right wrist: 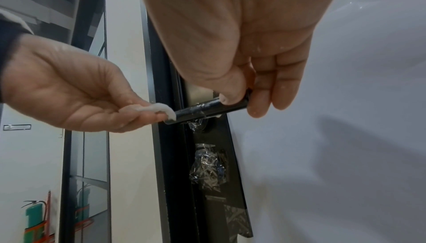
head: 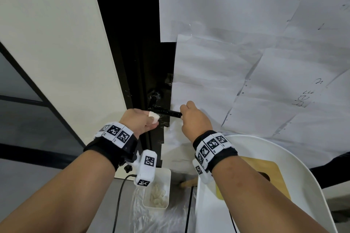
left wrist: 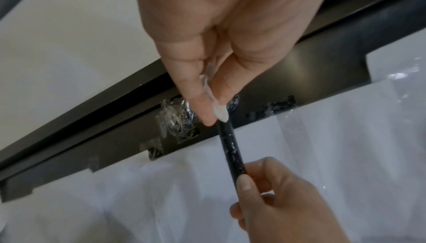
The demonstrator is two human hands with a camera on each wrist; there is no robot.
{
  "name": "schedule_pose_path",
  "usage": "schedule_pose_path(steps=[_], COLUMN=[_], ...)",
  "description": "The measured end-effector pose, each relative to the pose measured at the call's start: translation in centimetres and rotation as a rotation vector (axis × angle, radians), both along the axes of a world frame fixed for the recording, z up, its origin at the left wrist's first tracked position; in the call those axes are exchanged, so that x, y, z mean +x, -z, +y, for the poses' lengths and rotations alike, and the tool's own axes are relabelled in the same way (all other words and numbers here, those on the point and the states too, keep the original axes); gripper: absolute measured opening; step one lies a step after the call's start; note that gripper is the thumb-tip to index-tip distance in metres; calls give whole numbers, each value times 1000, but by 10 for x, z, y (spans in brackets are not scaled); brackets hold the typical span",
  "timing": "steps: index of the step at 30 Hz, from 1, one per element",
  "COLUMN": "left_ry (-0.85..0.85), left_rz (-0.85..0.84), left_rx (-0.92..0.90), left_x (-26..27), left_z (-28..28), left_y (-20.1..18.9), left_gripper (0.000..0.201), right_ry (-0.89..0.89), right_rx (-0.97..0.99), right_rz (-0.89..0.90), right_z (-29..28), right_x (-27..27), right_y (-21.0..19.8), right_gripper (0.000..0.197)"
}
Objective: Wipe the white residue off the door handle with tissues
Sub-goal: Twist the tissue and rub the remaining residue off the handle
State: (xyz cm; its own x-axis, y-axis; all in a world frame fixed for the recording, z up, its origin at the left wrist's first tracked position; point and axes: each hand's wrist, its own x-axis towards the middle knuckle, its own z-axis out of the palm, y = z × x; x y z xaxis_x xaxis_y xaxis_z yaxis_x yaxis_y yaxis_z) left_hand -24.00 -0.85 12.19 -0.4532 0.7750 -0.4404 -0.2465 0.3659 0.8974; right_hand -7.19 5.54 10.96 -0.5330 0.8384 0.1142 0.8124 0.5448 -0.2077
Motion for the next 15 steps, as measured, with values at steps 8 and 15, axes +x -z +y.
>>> schedule_pose_path(steps=[8,15], left_ry=[24,247], left_rz=[954,1253], left_rx=[49,38], left_x=[-9,1], left_z=[-3,5], left_y=[-11,-3], left_gripper=[22,29], right_ry=[3,10], right_rx=[-12,-1], right_rz=[-7,-1], right_z=[-2,-2], right_x=[-1,-1], right_y=[-1,0], right_gripper=[20,17])
